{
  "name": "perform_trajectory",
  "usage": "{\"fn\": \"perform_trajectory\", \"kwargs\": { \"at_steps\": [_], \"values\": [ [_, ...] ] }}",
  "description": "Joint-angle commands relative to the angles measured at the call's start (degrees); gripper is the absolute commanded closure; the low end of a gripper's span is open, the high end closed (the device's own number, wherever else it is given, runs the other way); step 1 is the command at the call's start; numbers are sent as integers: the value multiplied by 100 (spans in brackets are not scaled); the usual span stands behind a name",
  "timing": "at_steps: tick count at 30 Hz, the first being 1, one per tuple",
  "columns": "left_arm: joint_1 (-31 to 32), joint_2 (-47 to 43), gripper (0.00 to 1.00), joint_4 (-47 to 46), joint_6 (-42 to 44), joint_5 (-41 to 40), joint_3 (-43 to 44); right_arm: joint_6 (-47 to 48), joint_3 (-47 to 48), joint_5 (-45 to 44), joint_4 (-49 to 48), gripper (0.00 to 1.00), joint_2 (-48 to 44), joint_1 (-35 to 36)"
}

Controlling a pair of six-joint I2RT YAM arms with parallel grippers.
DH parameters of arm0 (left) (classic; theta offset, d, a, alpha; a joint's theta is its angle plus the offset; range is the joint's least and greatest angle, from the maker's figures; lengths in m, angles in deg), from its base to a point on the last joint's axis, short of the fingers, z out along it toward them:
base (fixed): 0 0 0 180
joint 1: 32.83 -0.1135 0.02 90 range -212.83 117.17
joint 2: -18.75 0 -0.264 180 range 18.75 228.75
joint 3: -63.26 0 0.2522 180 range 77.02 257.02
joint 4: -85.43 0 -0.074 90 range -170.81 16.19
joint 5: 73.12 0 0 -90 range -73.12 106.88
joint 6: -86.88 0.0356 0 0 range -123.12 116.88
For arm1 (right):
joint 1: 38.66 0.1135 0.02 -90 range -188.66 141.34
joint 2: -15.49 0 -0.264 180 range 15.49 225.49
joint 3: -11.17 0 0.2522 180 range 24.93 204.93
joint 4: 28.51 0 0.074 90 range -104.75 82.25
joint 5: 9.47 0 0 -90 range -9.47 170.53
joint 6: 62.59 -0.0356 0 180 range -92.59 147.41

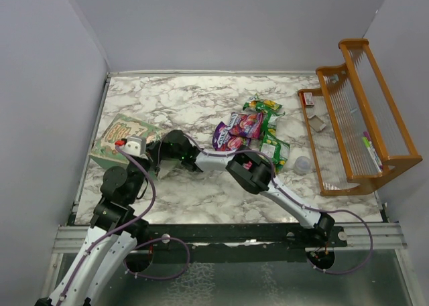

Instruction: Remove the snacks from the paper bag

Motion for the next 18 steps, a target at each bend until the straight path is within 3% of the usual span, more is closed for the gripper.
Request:
{"fn": "perform_trajectory", "kwargs": {
  "at_steps": [1,2,8,18],
  "values": [
    [-2,-124,100,-153,34,72,28,74,273,-398,233,57,220,-51],
    [-2,-137,100,-135,34,54,26,69,263,-425,100,66,238,-62],
    [11,-158,100,-81,33,-2,42,-21,168,-559,-174,88,109,-122],
    [8,398,100,-178,94,274,72,-344,-2824,-1384,-1746,95,-1582,-196]
  ]
}}
